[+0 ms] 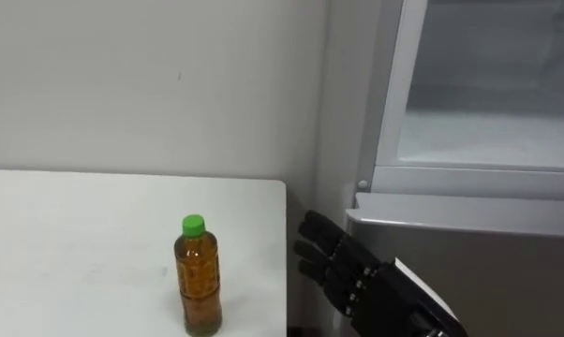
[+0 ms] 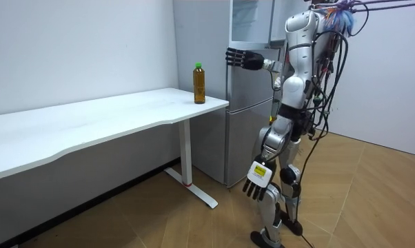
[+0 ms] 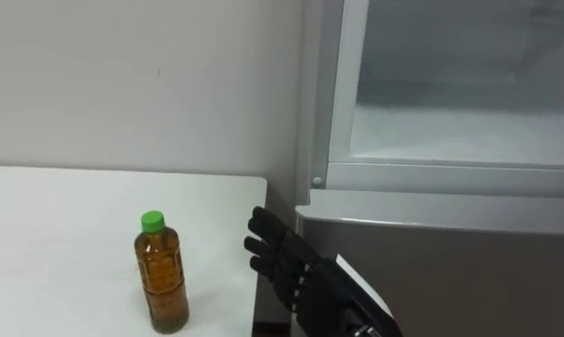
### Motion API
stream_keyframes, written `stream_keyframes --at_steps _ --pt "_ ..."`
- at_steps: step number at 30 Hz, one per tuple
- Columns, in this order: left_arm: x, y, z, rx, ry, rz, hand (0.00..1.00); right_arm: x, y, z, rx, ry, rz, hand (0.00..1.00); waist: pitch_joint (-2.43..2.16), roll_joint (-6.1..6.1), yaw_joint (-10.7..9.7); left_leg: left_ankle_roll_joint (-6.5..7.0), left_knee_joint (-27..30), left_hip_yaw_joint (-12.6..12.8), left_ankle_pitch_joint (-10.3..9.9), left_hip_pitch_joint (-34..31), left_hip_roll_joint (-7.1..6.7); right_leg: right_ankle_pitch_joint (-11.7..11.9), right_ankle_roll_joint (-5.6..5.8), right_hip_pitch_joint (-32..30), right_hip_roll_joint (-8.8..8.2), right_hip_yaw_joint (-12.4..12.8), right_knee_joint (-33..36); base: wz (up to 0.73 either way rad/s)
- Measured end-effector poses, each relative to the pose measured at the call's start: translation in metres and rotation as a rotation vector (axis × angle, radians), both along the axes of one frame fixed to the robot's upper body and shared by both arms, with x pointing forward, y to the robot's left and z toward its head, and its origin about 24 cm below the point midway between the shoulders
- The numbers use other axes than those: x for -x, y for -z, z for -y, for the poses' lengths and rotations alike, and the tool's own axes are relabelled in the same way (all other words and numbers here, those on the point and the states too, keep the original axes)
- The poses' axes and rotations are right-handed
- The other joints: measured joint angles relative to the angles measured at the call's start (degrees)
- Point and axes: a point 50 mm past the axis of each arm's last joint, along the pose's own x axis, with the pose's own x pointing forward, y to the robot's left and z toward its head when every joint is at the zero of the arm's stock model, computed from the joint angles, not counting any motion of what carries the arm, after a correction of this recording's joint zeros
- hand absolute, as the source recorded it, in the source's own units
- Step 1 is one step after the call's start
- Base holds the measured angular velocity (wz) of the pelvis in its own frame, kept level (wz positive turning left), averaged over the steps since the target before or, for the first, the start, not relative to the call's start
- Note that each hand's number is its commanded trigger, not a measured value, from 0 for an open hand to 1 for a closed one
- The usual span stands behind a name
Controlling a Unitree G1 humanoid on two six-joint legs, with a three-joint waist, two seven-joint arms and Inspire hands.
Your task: Put the bottle in the upper fridge
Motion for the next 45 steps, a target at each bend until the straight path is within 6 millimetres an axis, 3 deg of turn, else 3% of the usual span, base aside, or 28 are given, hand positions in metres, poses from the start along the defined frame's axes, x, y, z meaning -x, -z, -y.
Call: stream_keyframes --at_steps 8,11,14,31,36,41,45 --pt "-0.009 0.000 0.000 0.007 0.077 0.003 0.00 -0.005 -0.005 0.000 -0.009 0.050 0.009 0.00 0.12 -0.08 1.49 0.00 -0.03 -0.86 0.01 -0.10 -0.07 0.00 -0.01 0.31 0.00 -0.22 0.00 0.02" --pt "-0.009 0.000 0.000 0.004 0.103 -0.003 0.00 -0.008 -0.004 0.001 -0.011 0.071 -0.003 0.00 0.32 -0.40 1.70 0.00 0.36 -1.02 0.01 -0.58 -0.06 0.01 -0.02 0.26 -0.01 -0.58 0.01 0.08" --pt "-0.015 0.000 0.000 -0.005 0.147 -0.003 0.00 -0.015 0.001 0.004 -0.006 0.110 -0.033 0.00 0.81 -0.87 1.55 0.00 1.02 -2.14 0.00 -2.04 -0.11 0.12 -0.15 -0.17 -0.12 -1.91 -0.03 0.18" --pt "-0.017 0.001 0.001 -0.017 0.189 -0.019 0.00 -0.022 0.046 0.000 0.026 0.188 -0.238 0.00 0.58 -0.92 3.58 -0.16 3.13 -4.50 0.32 -5.63 -0.08 0.49 -0.69 -1.91 -0.04 -4.13 0.25 0.07" --pt "-0.022 0.001 0.001 -0.015 0.191 -0.010 0.00 -0.034 0.071 0.000 0.101 0.278 -0.343 0.00 0.61 -0.89 6.42 -0.18 3.82 -5.46 0.84 -7.54 -0.13 0.88 -0.83 -2.83 -0.04 -5.32 -0.20 0.11" --pt "-0.019 0.001 0.000 -0.017 0.182 -0.031 0.00 -0.048 0.071 0.005 0.129 0.378 -0.355 0.00 0.50 -1.21 8.62 -0.16 3.36 -6.58 1.38 -8.15 -0.43 1.07 -0.76 -2.81 -0.08 -6.65 -1.13 0.16" --pt "-0.018 0.001 0.000 -0.017 0.180 -0.033 0.00 -0.053 0.067 0.006 0.159 0.429 -0.338 0.00 0.77 -1.87 9.47 -0.29 2.84 -7.72 2.02 -8.39 -0.93 0.95 -0.71 -2.86 -0.45 -7.99 -1.19 0.16"
